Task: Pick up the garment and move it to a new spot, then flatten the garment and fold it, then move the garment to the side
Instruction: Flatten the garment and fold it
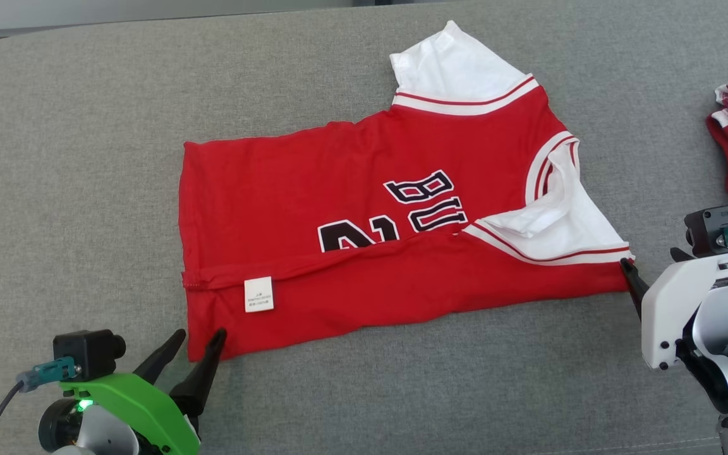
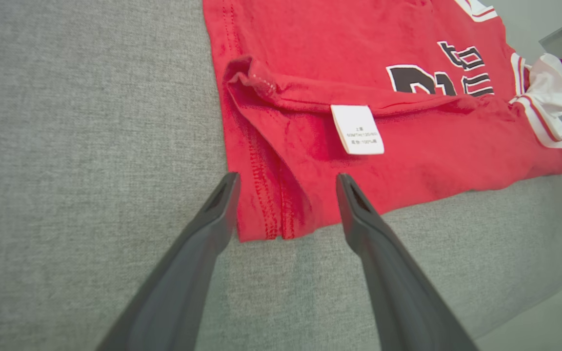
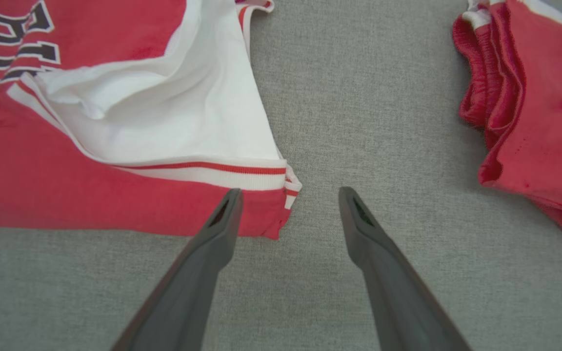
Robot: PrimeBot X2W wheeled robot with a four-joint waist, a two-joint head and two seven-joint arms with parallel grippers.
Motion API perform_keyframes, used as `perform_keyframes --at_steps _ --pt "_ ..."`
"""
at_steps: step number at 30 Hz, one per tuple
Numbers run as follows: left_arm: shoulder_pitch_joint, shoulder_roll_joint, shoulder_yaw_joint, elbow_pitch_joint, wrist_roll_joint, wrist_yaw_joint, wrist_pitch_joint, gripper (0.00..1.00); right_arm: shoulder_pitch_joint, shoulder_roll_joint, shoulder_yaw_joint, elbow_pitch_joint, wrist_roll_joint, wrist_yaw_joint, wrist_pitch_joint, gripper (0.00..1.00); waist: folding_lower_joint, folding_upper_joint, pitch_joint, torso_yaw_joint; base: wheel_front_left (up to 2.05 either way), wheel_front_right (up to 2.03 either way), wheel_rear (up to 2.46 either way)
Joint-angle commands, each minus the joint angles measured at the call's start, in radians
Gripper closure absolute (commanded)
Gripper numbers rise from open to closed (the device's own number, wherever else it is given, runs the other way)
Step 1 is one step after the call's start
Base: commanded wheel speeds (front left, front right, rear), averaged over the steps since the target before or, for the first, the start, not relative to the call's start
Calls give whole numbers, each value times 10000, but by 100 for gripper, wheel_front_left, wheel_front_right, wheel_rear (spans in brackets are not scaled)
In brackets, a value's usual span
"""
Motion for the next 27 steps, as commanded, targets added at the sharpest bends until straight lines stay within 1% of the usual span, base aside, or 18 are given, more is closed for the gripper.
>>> perform_keyframes --at_steps 1,7,14,20,23,24,25,26,27 --pt "-184 -72 -29 7 24 -59 24 0 -85 3 -5 129 -29 -8 90 0 0 -1 97 76 0 0 0" --pt "-348 -216 -151 145 -39 -168 87 0 -20 -75 -69 505 149 -8 439 0 0 -1 242 128 0 0 0" --pt "-537 -279 -283 362 16 -252 160 0 -5 -58 -131 666 30 -10 549 0 0 -1 313 118 0 0 0" --pt "-605 -159 -515 713 31 -308 561 0 -57 -122 78 871 146 -10 747 0 0 -1 413 74 0 0 0" --pt "-667 -241 -690 1029 31 -423 737 0 -147 -43 225 1071 192 -8 879 0 0 -1 478 73 0 0 0" --pt "-710 -294 -711 1114 -25 -459 764 9 -179 47 218 1141 283 -8 881 0 0 -1 490 76 0 0 0" --pt "-784 -325 -731 1239 -23 -516 752 50 -232 167 204 1209 357 -7 863 41 0 -1 499 83 0 0 0" --pt "-849 -343 -744 1347 16 -549 730 71 -279 215 203 1241 396 -7 788 66 0 -1 503 88 0 0 0" --pt "-921 -380 -755 1481 51 -592 686 100 -341 293 158 1319 457 -7 733 100 0 -1 488 87 0 0 0"
